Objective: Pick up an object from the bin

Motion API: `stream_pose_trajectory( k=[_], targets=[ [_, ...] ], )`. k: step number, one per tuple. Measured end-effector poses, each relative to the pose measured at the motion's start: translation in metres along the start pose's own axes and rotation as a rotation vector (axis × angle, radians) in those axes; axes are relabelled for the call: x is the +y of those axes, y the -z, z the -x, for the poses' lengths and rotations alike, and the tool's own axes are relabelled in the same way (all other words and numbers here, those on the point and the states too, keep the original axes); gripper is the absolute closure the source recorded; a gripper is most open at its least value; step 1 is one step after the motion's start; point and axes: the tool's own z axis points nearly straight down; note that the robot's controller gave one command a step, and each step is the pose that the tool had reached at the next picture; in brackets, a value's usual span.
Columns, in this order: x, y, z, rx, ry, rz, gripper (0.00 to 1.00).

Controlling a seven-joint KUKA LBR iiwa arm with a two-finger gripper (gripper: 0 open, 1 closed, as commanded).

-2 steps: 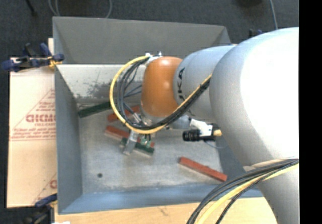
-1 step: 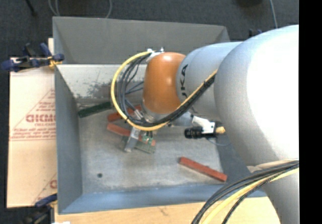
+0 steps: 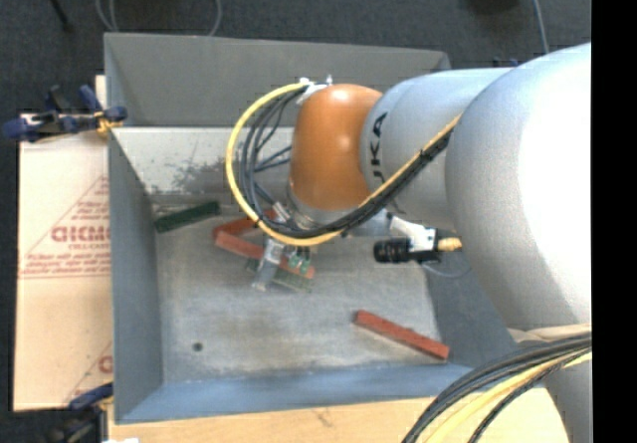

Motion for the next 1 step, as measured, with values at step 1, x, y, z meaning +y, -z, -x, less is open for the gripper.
stream_pose_trajectory(
  k=[1],
  targets=[
    [-0.0002,0.0114,0.0013,0.0,0.0,0.0,1.0]
  ],
)
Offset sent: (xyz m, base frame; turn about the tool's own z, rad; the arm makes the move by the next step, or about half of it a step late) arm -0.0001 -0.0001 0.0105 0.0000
